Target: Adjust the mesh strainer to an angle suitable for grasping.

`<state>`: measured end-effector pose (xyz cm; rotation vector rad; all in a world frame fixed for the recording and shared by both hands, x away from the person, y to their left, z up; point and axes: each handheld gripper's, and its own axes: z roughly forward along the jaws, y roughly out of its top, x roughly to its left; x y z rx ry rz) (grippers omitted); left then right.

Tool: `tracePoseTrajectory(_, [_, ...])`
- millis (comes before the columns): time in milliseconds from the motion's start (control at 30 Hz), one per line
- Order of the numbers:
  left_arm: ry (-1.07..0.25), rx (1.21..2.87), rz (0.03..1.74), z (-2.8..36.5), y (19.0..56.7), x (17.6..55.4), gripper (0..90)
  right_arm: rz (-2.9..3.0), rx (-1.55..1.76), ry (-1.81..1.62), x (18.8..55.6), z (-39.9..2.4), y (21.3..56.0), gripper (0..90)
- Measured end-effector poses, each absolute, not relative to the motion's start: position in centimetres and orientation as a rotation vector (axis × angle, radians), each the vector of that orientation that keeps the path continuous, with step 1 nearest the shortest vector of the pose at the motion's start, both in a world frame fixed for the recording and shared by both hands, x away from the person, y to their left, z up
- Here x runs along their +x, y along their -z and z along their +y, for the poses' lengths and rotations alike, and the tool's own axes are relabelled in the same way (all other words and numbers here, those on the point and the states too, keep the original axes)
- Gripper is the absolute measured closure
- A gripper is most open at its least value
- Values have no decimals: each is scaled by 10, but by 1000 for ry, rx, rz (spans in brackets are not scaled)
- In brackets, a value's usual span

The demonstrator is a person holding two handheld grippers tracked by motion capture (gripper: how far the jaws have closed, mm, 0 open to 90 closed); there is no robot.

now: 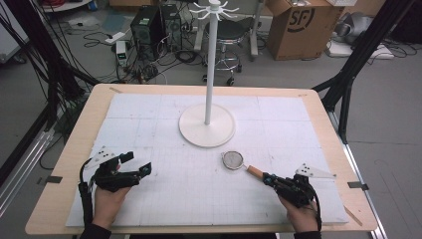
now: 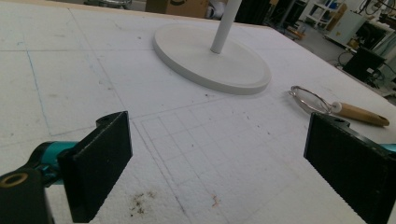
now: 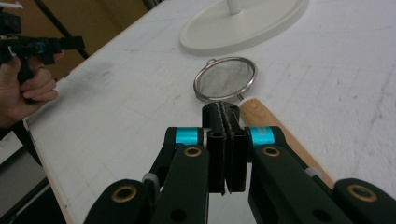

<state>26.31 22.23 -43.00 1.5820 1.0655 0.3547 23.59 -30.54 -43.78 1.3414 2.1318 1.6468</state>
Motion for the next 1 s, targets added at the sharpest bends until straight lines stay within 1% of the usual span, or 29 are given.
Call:
tracePoseTrajectory(400, [-364, 1586, 1064, 221, 430, 263, 86, 2192, 1518, -1546, 223, -323, 457, 896])
tracePoseTrajectory(500, [-366, 1579, 1064, 223, 429, 263, 87, 2167, 1536, -1558, 222, -325, 456, 898])
tracePoseTrajectory(633, [-371, 1577, 1061, 222, 428, 262, 87, 2186, 1551, -1544, 224, -324, 458, 898])
tracePoseTrajectory(733, [-368, 1577, 1059, 222, 429, 262, 89, 2213, 1630, -1507, 228, -325, 465, 898])
tracePoseTrajectory(1000, [-370, 1578, 1052, 221, 428, 261, 93, 2166, 1715, -1448, 231, -332, 467, 898])
